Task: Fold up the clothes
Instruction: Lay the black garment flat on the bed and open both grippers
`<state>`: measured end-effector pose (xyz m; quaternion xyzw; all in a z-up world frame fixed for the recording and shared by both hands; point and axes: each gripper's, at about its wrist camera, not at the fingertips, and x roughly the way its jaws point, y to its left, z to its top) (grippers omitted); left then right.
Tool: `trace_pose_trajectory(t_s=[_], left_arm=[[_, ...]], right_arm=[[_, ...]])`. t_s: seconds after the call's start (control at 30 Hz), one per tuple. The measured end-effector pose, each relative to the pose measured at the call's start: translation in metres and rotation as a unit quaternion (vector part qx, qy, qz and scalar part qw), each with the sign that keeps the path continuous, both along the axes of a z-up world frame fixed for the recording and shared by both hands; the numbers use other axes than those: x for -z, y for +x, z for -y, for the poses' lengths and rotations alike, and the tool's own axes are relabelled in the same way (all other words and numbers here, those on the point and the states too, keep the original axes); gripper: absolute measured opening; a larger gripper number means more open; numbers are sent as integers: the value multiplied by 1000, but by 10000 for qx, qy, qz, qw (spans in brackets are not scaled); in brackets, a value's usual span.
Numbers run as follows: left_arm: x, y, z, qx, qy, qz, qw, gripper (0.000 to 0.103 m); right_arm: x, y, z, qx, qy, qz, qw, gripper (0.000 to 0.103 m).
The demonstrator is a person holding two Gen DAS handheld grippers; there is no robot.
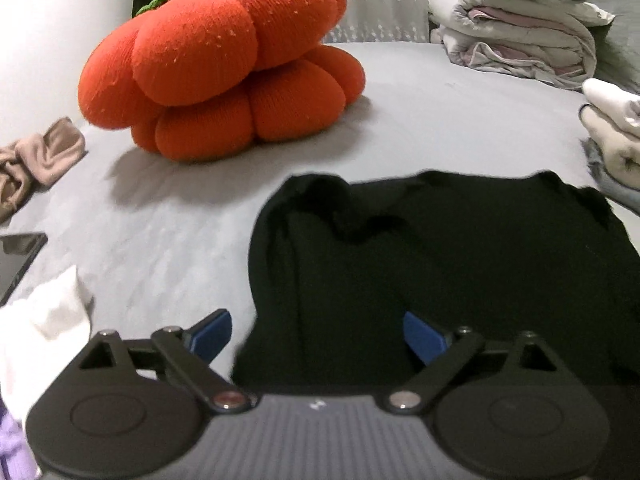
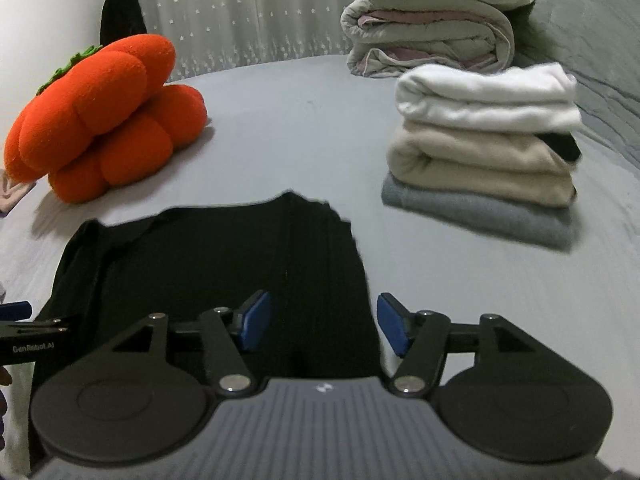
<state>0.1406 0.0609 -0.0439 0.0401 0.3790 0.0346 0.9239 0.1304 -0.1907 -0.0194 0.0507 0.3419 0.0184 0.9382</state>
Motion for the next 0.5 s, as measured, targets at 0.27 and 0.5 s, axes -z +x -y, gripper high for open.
trace_pose_trajectory(t_s=[0.27, 0.5], left_arm=[[7, -45, -1, -57, -388, -202, 9990, 95], [10, -88, -4, -14, -588, -258, 9979, 95]], right_arm=[[12, -44, 3, 52, 187, -220, 9996, 64], [24, -85, 6, 191, 535, -356, 9978, 64]])
